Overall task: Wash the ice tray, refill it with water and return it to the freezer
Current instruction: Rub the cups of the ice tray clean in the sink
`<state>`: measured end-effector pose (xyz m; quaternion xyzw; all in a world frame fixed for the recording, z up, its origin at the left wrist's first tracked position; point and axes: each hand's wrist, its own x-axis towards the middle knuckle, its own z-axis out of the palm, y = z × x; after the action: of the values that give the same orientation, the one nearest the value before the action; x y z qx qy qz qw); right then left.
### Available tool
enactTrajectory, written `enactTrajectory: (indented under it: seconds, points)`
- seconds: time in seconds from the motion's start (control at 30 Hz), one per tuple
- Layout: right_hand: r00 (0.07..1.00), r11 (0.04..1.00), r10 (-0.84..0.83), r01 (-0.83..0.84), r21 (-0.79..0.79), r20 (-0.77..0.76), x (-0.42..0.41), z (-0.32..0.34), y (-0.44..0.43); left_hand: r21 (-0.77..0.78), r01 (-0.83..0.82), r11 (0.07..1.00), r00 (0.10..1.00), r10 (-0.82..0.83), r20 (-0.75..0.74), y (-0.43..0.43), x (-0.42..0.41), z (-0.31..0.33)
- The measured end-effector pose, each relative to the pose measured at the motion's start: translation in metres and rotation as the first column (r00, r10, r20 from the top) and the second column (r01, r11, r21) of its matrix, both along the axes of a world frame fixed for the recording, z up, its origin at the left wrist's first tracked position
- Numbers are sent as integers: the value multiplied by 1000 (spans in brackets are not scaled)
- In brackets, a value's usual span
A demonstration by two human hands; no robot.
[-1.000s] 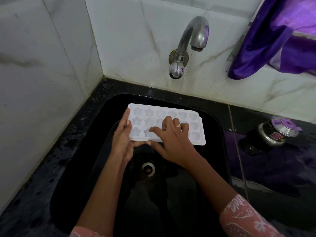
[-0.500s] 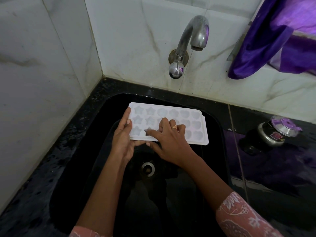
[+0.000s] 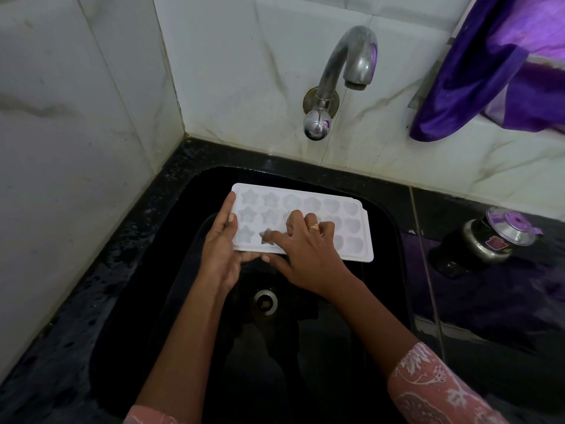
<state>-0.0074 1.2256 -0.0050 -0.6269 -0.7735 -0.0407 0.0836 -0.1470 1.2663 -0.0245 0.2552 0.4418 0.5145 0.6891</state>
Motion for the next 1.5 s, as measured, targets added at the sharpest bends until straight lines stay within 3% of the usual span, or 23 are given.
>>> enactTrajectory:
  seconds: [0.3, 0.63, 0.83, 1.03, 1.3, 1.5]
  points:
    - [994, 988, 96, -101, -115, -45, 5, 5, 0, 3, -15, 1000, 1000, 15, -4, 0, -1, -1]
    - [1000, 1000, 21, -21, -6, -23, -1, 1, 0, 12, -20, 1000, 1000, 20, 5, 0, 1, 1]
    - [987, 999, 32, -29, 23, -160, -5, 8, 1, 13, -10, 1000, 1000, 9, 4, 0, 2, 1]
    - [994, 996, 89, -89, 6, -56, -19, 4, 9, 4, 18, 1000, 999, -18, 33, -3, 2, 2]
    - [990, 993, 114, -115, 1, -78, -25, 1, 14, -4, 17, 1000, 1000, -17, 16, -2, 1, 2]
    - [996, 993, 91, -91, 71, 15, -23, 0, 17, -2, 23, 1000, 1000, -23, 3, -3, 0, 2]
